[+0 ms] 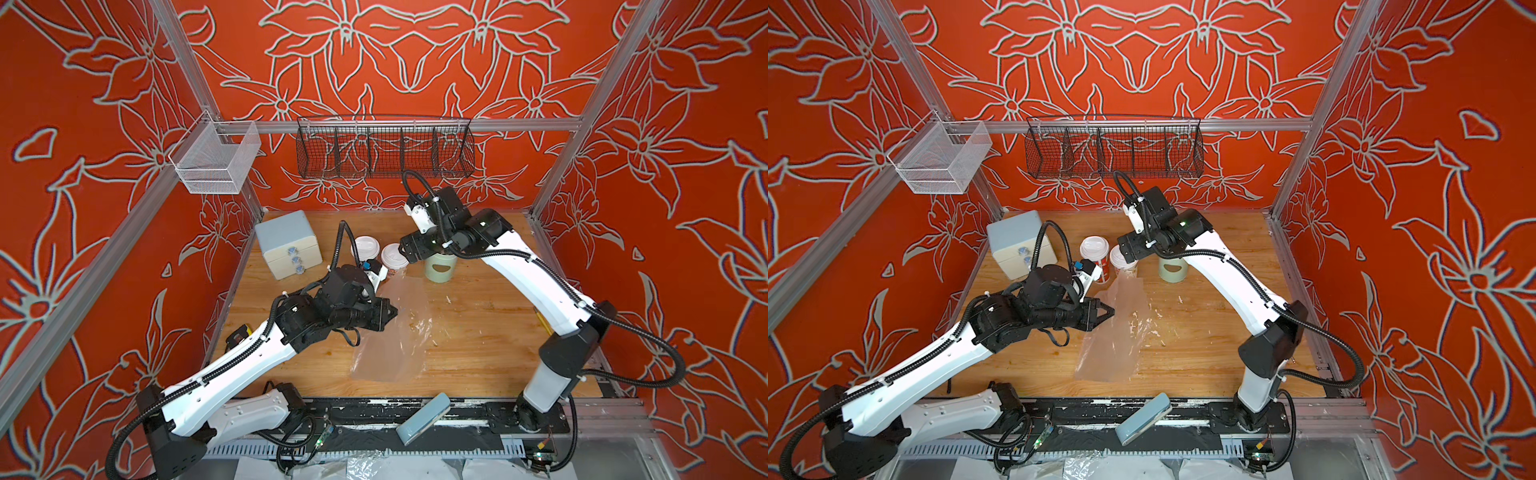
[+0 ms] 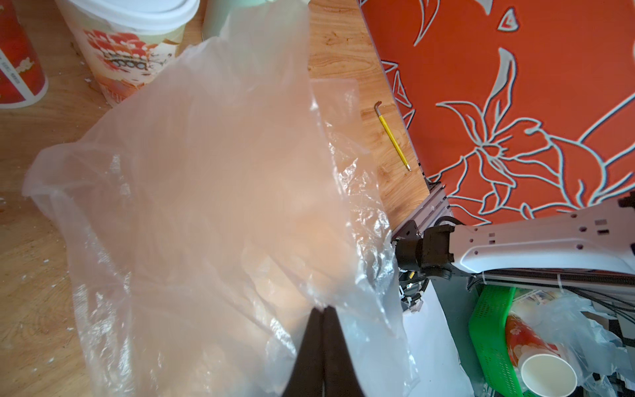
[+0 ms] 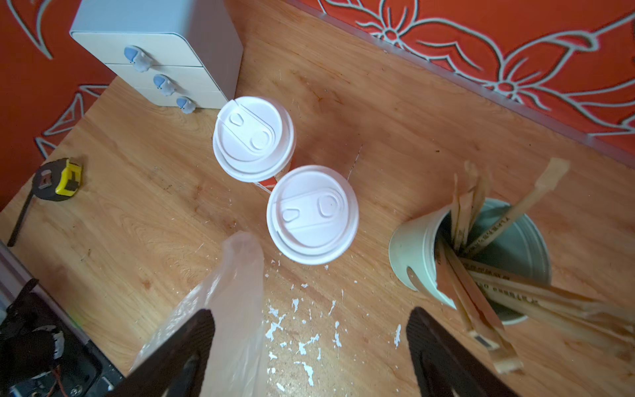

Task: Pack milk tea into plastic carrier bags
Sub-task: Pick up the milk tea cup at the center of the board.

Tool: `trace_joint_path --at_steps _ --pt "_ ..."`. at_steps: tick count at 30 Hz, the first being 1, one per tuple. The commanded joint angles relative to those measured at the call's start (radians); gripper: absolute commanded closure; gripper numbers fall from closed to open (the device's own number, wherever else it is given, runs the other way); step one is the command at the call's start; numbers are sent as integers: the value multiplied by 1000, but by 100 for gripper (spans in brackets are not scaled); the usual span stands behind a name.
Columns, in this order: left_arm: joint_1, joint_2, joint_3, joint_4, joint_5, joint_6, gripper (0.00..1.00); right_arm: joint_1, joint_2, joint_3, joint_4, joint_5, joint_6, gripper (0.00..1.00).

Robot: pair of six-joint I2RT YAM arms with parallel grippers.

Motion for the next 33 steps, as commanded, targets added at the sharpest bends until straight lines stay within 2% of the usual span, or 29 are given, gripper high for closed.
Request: trace_joint_path --at_steps 1,12,22,33 --pt "6 -35 -18 -33 -6 12 100 21 57 95 -120 29 -43 8" --pt "19 -146 -69 -32 -23 25 100 45 268 361 -278 40 -77 7" --pt "21 -164 -91 -30 -12 29 100 43 341 412 -303 57 -90 3" --pt "22 -198 -107 -33 -22 28 100 30 438 505 -316 54 -83 4"
